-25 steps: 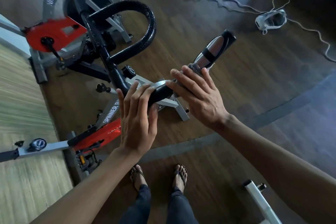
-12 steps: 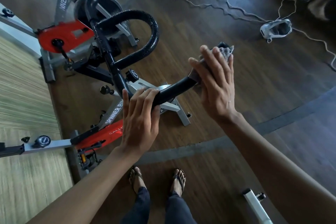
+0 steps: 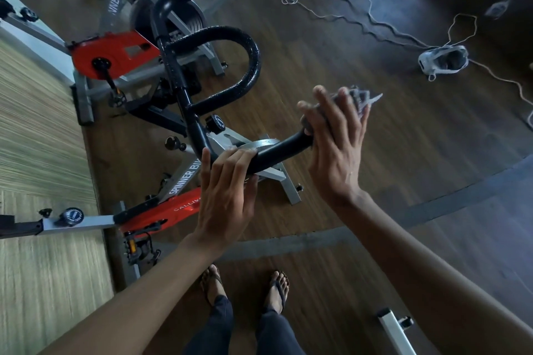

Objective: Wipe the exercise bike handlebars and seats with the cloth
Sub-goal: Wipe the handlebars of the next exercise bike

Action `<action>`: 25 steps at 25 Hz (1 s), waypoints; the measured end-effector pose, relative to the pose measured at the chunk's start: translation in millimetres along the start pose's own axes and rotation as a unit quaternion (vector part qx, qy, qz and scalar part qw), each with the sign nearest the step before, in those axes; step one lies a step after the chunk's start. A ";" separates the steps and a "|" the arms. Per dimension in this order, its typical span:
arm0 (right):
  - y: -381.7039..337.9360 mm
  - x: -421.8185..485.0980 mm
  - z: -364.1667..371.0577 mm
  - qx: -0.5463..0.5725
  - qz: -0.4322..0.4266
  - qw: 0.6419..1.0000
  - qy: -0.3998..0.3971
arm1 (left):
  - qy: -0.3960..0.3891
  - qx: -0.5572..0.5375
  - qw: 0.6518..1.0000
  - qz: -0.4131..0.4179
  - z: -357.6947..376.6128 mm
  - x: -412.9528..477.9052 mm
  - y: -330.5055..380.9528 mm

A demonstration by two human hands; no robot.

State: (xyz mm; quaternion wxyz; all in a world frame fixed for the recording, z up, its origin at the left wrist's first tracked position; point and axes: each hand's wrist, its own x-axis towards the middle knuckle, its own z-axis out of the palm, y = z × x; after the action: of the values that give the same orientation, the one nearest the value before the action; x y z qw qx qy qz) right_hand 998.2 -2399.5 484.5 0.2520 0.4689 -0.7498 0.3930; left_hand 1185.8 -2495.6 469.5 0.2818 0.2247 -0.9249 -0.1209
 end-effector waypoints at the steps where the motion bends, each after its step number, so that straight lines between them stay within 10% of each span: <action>1: -5.7 -4.6 1.3 -0.007 -0.005 1.000 -0.021 | -0.001 -0.001 1.000 -0.003 -0.1 0.2 0.5; 17: -83.0 17.4 -21.1 0.124 0.137 0.913 -0.364 | -0.035 -0.086 0.988 -0.127 -30.6 -4.0 -7.1; 25: -54.4 41.8 -13.2 0.079 -0.047 0.895 -0.437 | 0.079 -0.034 0.958 -0.275 -8.2 7.9 26.9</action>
State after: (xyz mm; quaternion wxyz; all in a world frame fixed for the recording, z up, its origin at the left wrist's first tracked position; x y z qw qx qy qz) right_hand 1029.3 -2423.4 542.4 -0.1213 0.6466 -0.7276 0.1942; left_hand 1175.2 -2476.8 489.3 0.3170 0.4693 -0.7979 -0.2066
